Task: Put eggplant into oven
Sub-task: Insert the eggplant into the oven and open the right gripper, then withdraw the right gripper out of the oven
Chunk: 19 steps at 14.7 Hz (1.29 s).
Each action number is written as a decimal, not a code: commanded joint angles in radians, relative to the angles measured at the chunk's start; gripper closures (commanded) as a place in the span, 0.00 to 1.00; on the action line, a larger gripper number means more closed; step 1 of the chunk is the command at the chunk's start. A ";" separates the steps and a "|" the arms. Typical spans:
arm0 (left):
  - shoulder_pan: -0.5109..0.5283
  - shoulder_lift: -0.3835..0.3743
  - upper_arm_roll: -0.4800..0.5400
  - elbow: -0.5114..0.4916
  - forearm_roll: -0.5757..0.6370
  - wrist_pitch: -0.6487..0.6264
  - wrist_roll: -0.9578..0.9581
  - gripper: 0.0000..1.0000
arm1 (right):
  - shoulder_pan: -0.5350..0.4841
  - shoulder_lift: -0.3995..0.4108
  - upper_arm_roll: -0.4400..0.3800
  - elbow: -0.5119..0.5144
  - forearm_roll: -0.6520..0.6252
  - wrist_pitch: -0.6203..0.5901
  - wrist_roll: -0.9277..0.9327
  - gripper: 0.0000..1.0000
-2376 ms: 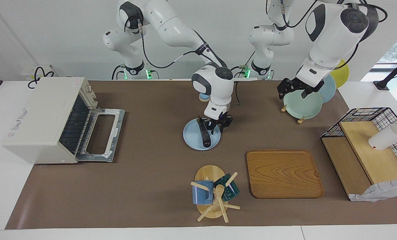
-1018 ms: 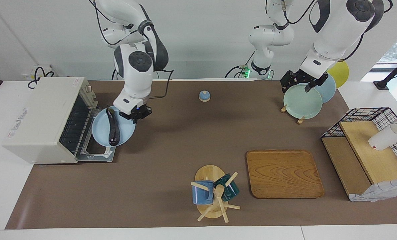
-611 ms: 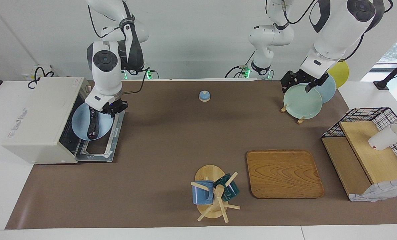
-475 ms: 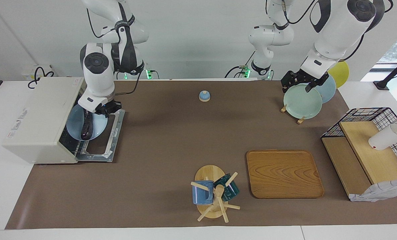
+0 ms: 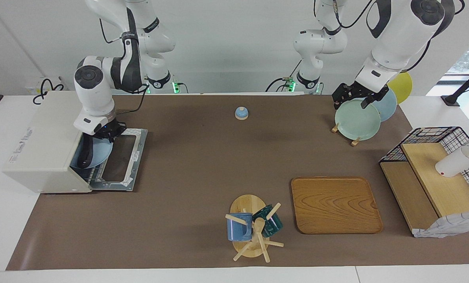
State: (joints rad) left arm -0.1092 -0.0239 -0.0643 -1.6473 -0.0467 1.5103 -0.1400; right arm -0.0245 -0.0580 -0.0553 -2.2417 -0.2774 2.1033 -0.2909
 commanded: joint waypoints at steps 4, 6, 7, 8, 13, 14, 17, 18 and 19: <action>0.000 -0.019 0.003 -0.014 0.013 0.010 0.007 0.00 | 0.027 -0.011 0.029 0.068 0.019 -0.107 0.004 0.61; 0.000 -0.019 0.003 -0.014 0.013 0.010 0.007 0.00 | 0.087 0.009 0.029 0.108 0.105 -0.112 0.051 0.62; 0.000 -0.019 0.003 -0.014 0.013 0.011 0.007 0.00 | 0.103 0.012 0.031 0.100 0.130 -0.061 0.121 0.72; 0.000 -0.019 0.004 -0.014 0.013 0.011 0.007 0.00 | 0.156 0.032 0.031 0.091 0.141 0.001 0.203 0.89; 0.000 -0.019 0.003 -0.014 0.013 0.010 0.007 0.00 | 0.212 0.174 0.029 0.074 0.142 0.164 0.357 1.00; 0.000 -0.019 0.003 -0.014 0.013 0.010 0.007 0.00 | 0.210 0.184 0.029 0.071 0.141 0.168 0.357 1.00; 0.000 -0.019 0.003 -0.014 0.013 0.010 0.007 0.00 | 0.187 0.198 0.026 0.045 0.121 0.168 0.348 1.00; 0.000 -0.019 0.003 -0.014 0.013 0.010 0.007 0.00 | 0.187 0.198 0.026 0.036 0.109 0.168 0.349 1.00; 0.000 -0.019 0.003 -0.014 0.013 0.010 0.007 0.00 | 0.189 0.195 0.026 0.030 0.092 0.168 0.349 1.00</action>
State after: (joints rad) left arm -0.1092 -0.0239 -0.0640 -1.6473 -0.0467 1.5104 -0.1400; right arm 0.1732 0.1572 -0.0364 -2.1809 -0.1591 2.2615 0.0631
